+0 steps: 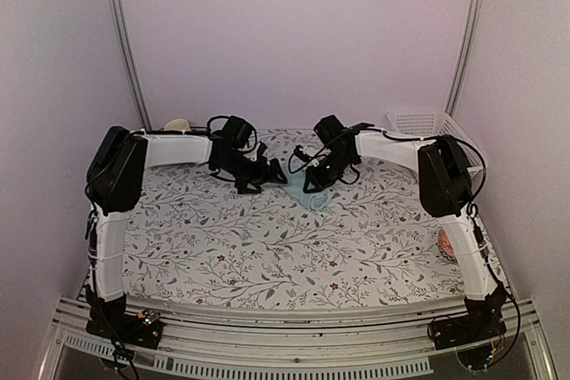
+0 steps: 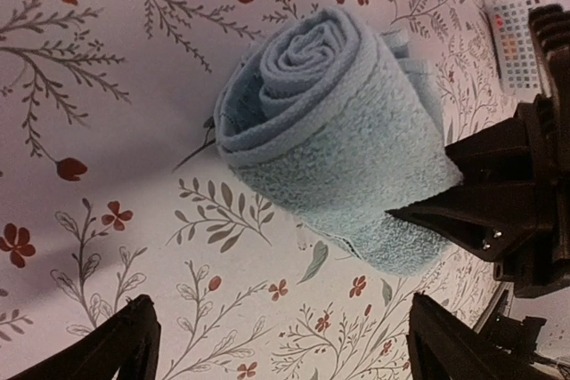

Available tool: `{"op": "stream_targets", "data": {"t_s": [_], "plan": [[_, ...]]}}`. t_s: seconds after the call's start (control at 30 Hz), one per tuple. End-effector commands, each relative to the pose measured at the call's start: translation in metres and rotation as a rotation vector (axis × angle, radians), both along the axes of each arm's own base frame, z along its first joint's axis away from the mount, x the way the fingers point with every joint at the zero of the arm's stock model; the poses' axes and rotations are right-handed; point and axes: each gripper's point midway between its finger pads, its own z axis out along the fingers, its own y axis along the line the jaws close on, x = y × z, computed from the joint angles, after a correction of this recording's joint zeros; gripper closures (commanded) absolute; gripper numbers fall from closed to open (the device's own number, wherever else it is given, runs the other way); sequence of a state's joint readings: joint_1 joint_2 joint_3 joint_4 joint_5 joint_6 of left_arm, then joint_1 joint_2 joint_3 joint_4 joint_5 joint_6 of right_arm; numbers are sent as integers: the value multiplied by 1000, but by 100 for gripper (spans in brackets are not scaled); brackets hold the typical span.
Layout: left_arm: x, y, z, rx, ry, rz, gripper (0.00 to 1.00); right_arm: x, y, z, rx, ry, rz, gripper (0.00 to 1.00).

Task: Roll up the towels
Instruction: Put down the towel at the center of the board.

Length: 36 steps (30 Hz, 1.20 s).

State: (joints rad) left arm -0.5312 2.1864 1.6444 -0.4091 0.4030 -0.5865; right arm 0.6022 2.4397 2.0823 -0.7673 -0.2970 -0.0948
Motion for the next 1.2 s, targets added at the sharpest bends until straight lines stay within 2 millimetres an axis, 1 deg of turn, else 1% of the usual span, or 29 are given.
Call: {"op": "stream_targets", "data": {"t_s": [0.0, 0.1, 0.2, 0.4, 0.5, 0.53, 0.57, 0.63, 0.7, 0.9, 0.97, 1.0, 1.07, 1.17], "plan": [[-4, 5, 3, -18, 16, 5, 3, -23, 20, -25, 62, 108, 51, 98], [-4, 2, -2, -32, 25, -4, 3, -28, 27, -26, 103, 139, 61, 97], [0, -2, -6, -45, 38, -13, 3, -34, 34, -26, 146, 172, 75, 96], [10, -11, -10, -96, 57, -25, 3, -41, 43, -19, 220, 212, 99, 87], [6, -15, -16, -114, 84, -42, 5, -40, 47, -15, 252, 222, 97, 82], [5, -15, -18, -118, 90, -46, 6, -40, 47, -14, 264, 229, 95, 78], [3, -15, -19, -122, 94, -49, 6, -38, 47, -13, 277, 232, 96, 77], [1, -13, -19, -127, 98, -50, 7, -37, 48, -11, 295, 251, 74, 75], [-1, -12, -21, -139, 106, -54, 10, -36, 48, -11, 302, 261, 63, 74], [-5, -13, -25, -174, 130, -58, 15, -37, 44, -19, 289, 294, 42, 72], [-6, -13, -27, -176, 136, -58, 15, -37, 43, -19, 283, 295, 30, 70], [-6, -13, -26, -175, 135, -59, 16, -36, 43, -18, 281, 294, 25, 68], [-6, -13, -27, -174, 136, -59, 15, -35, 43, -13, 285, 288, 17, 62], [-7, -13, -29, -170, 141, -60, 15, -31, 43, 3, 296, 255, 8, 51]]}}
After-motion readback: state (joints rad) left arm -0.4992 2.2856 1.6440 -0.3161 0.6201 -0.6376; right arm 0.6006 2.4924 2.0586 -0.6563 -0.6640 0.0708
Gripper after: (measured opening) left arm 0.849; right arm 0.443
